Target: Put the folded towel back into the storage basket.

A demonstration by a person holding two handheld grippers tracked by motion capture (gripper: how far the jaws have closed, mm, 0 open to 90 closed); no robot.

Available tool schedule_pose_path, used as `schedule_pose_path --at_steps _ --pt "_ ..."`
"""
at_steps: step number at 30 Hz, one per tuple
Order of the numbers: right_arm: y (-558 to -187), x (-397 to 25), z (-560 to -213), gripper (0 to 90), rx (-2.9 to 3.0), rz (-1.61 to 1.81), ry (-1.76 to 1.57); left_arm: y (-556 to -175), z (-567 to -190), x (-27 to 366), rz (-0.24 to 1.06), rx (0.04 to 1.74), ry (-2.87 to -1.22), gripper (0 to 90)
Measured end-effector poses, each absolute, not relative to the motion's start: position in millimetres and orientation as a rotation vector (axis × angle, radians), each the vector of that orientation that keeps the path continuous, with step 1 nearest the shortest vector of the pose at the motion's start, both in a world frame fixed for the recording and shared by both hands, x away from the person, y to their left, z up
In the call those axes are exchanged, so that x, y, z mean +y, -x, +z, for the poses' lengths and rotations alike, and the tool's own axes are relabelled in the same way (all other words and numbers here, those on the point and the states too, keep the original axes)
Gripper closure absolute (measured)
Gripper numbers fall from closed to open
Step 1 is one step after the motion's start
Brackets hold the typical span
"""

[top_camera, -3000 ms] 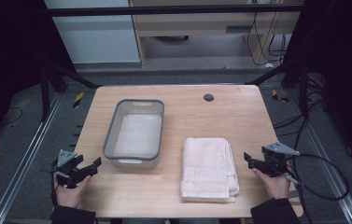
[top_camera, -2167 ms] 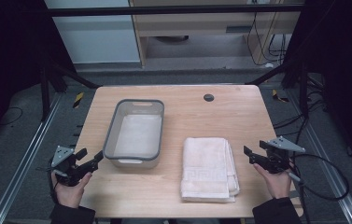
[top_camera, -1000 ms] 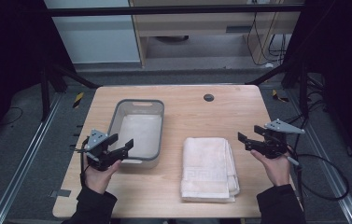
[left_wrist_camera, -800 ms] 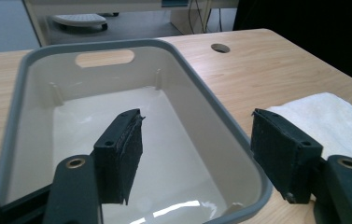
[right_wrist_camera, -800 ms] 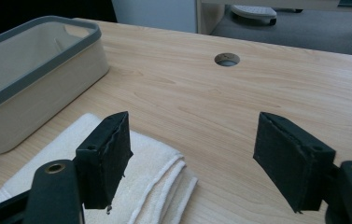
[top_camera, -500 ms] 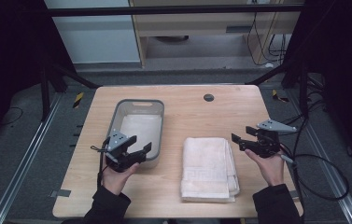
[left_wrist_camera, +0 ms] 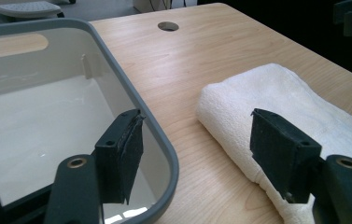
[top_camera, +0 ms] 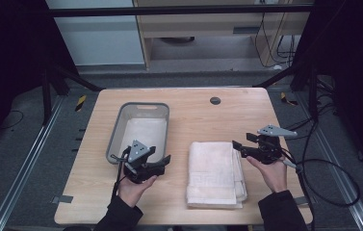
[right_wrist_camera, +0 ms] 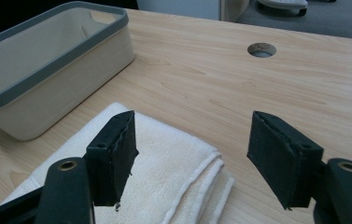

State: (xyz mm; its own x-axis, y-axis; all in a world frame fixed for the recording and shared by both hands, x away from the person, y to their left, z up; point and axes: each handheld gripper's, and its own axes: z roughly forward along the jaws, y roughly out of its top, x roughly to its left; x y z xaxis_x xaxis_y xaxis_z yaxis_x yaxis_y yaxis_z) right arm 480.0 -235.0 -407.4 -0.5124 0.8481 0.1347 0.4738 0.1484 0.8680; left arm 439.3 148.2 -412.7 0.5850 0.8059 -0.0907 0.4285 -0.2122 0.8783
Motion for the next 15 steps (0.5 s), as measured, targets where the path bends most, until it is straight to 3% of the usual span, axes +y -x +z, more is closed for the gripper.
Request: schedule_pose_path --at_steps 15 --pt "-487.8 -221.1 -428.5 28.7 2.132 1.229 -1.277 -428.1 -432.2 115.2 0.431 0.947 -1.935 34.1"
